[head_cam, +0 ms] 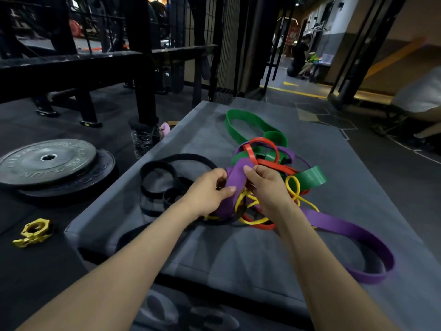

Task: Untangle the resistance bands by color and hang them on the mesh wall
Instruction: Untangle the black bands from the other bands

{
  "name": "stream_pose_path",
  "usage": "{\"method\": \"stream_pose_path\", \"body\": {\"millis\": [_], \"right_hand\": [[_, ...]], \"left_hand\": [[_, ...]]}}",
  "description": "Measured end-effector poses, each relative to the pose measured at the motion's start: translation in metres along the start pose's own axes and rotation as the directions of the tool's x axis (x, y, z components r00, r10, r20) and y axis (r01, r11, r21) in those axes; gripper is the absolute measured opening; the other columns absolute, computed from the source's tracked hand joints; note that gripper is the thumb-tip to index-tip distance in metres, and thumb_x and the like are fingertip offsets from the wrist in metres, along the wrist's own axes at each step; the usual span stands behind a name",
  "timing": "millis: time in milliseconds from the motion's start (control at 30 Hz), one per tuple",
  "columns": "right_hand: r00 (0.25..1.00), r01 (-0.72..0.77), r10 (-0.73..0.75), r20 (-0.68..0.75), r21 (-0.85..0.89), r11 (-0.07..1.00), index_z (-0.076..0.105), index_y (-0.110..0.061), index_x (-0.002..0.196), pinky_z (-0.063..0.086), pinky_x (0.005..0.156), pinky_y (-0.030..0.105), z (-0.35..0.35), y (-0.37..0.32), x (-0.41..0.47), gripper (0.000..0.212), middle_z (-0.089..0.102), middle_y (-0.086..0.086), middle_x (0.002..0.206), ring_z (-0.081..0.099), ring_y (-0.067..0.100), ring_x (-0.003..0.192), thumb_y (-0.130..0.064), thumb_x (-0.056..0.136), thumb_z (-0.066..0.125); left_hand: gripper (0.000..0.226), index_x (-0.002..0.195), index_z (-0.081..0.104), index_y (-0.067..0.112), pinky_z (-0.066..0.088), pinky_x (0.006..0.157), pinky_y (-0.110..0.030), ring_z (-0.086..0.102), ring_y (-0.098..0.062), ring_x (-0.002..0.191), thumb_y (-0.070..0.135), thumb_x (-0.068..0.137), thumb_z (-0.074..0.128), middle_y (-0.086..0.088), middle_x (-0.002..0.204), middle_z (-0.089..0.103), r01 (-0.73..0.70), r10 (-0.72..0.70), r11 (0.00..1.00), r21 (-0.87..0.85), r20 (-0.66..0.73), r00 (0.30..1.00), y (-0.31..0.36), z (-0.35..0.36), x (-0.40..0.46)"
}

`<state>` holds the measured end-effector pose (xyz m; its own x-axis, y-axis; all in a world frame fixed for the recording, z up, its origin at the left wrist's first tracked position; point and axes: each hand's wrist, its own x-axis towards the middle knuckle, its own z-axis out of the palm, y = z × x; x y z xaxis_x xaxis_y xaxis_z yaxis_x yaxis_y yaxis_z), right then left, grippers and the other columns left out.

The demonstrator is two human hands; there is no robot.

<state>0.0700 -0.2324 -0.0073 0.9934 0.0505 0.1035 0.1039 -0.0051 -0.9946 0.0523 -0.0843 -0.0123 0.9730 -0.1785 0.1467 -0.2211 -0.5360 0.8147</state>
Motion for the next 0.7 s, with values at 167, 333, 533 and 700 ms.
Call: {"method": "stream_pose_path", "body": {"millis": [167,333,533,700], "right_hand": [[0.987,0.119,-0.069,0.142,-0.376,0.919,0.061,-0.017,0.069,0.047,0.062,0.016,-0.017,-0.011,-0.017,0.026,0.061,-0.004,0.064,0.055,-0.001,0.057,-0.017,0.094,0.052],[0.982,0.121,-0.009,0.187,-0.6,0.791,0.065,-0.021,0.075,0.048,0.085,0.036,-0.025,-0.009,-0.021,0.013,0.063,-0.007,0.074,0.058,0.012,0.08,-0.015,0.086,0.063],[0.986,0.133,-0.057,0.156,-0.539,0.831,0.07,-0.012,0.091,0.047,0.082,0.025,-0.025,-0.015,-0.028,0.008,0.067,-0.001,0.089,0.06,0.009,0.084,-0.013,0.086,0.063],[0.984,0.162,-0.093,0.153,-0.539,0.827,0.068,-0.018,0.089,0.047,0.084,0.024,-0.032,-0.016,-0.029,0.006,0.068,-0.001,0.093,0.061,0.011,0.09,-0.014,0.086,0.064]], "left_hand": [[0.015,0.079,0.054,0.02,0.045,0.072,-0.031,0.055,-0.016,0.073,0.013,0.093,0.053,-0.001,0.079,0.061,0.036,-0.098,0.89,-0.454,-0.114,0.989,0.009,-0.005,0.008],[0.026,0.081,0.062,0.009,0.053,0.061,-0.026,0.064,-0.01,0.053,0.026,0.095,0.049,0.001,0.059,0.069,0.133,-0.322,0.545,-0.828,-0.06,0.945,0.022,-0.015,0.014],[0.022,0.086,0.06,0.009,0.051,0.064,-0.027,0.064,-0.013,0.062,0.017,0.096,0.043,-0.002,0.065,0.068,0.151,-0.324,0.203,-0.968,0.079,0.943,0.032,-0.018,0.026],[0.016,0.088,0.062,0.009,0.055,0.062,-0.021,0.062,-0.013,0.069,-0.005,0.084,0.056,0.0,0.072,0.068,0.17,-0.291,0.669,-0.724,-0.044,0.956,0.013,-0.024,0.049]]}}
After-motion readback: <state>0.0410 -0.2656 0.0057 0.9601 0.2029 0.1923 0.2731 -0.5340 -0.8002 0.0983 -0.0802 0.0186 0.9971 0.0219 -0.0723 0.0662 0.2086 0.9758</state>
